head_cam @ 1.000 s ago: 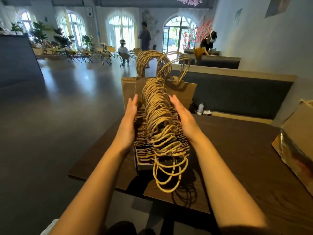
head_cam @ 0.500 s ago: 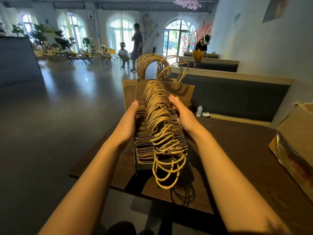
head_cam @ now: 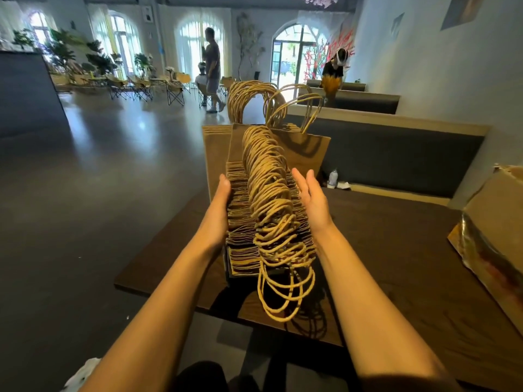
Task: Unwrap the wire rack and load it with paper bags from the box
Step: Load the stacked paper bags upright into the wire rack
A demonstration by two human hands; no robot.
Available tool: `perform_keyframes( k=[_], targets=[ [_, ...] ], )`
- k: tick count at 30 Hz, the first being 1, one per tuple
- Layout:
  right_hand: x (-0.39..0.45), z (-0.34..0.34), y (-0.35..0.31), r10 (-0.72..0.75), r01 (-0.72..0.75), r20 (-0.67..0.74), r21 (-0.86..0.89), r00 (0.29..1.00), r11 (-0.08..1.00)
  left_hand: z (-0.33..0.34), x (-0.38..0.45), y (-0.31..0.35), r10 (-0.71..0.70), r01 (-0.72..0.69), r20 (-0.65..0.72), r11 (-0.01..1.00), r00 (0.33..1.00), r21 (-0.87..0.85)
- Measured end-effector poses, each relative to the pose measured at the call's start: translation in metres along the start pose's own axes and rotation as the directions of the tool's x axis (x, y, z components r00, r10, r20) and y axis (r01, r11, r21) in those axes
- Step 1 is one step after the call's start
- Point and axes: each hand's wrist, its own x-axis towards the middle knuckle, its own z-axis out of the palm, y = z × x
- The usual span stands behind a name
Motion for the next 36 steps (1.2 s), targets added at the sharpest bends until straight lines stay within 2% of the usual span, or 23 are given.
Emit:
perform_keyframes(
  k=[2, 4, 8, 11, 13, 15, 17, 19, 21, 24, 28, 30, 31, 33, 34, 36],
  targets=[
    [0.000, 0.002, 0.005, 0.051, -0.053, 0.020, 0.095, 0.998, 0.994, 0.001, 0.002, -0.004, 0.035, -0.036, -0.044, 0.999, 0.998, -0.023],
    [0.000, 0.004, 0.006, 0.078, -0.079, 0.013, 0.139, 0.997, 0.987, 0.008, 0.002, -0.005, 0.042, -0.043, -0.021, 0.996, 0.999, -0.079],
    [0.001, 0.001, 0.002, 0.083, -0.086, 0.027, 0.097, 0.996, 0.992, 0.016, -0.001, -0.004, 0.045, -0.049, -0.033, 0.988, 0.998, -0.149],
    [-0.011, -0.006, 0.003, 0.028, -0.028, -0.015, -0.016, 0.999, 0.999, 0.016, -0.002, -0.004, 0.025, -0.037, -0.064, 0.980, 0.998, -0.194],
    [-0.024, -0.011, 0.013, -0.037, 0.037, -0.029, -0.012, 0.999, 0.999, 0.013, -0.015, -0.016, 0.011, -0.038, -0.100, 0.962, 0.995, -0.272],
    [-0.037, -0.011, 0.025, -0.105, 0.104, 0.012, 0.088, 0.994, 0.991, 0.012, -0.031, -0.028, -0.006, -0.035, -0.112, 0.934, 0.994, -0.355],
    [-0.046, -0.004, 0.035, -0.106, 0.101, 0.016, 0.171, 0.994, 0.980, 0.013, -0.039, -0.035, -0.037, -0.014, -0.125, 0.925, 0.991, -0.380],
    [-0.045, 0.001, 0.032, -0.076, 0.070, 0.018, 0.225, 0.997, 0.972, 0.019, -0.043, -0.029, -0.046, -0.006, -0.128, 0.926, 0.991, -0.377],
    [-0.044, 0.000, 0.028, -0.053, 0.051, 0.004, 0.225, 0.999, 0.973, 0.023, -0.041, -0.027, -0.035, -0.003, -0.130, 0.958, 0.991, -0.286],
    [-0.049, 0.002, 0.020, -0.022, 0.001, 0.071, 0.293, 0.997, 0.956, 0.024, -0.042, -0.029, 0.019, -0.032, -0.083, 0.988, 0.996, -0.154],
    [-0.055, 0.005, 0.012, -0.046, 0.037, 0.043, 0.190, 0.998, 0.981, 0.008, -0.037, -0.021, -0.012, 0.010, -0.084, 1.000, 0.996, -0.022],
    [-0.051, 0.004, 0.009, -0.069, 0.076, -0.098, 0.072, 0.993, 0.994, -0.002, -0.025, -0.020, 0.020, -0.015, -0.133, 0.999, 0.991, 0.037],
    [-0.041, -0.001, 0.008, -0.102, 0.102, -0.226, -0.013, 0.969, 0.995, -0.005, -0.018, -0.017, 0.029, -0.020, -0.187, 0.998, 0.982, 0.054],
    [-0.017, -0.016, 0.002, -0.185, 0.144, -0.474, -0.123, 0.861, 0.982, -0.013, -0.003, -0.011, 0.071, -0.049, -0.326, 0.996, 0.943, 0.075],
    [-0.004, -0.024, -0.003, -0.200, 0.151, -0.542, -0.135, 0.816, 0.979, -0.017, 0.005, -0.006, 0.092, -0.059, -0.370, 0.993, 0.924, 0.100],
    [0.023, -0.037, -0.014, -0.135, 0.096, -0.563, -0.098, 0.815, 0.991, -0.028, 0.026, -0.001, 0.094, -0.044, -0.368, 0.989, 0.925, 0.142]
  ],
)
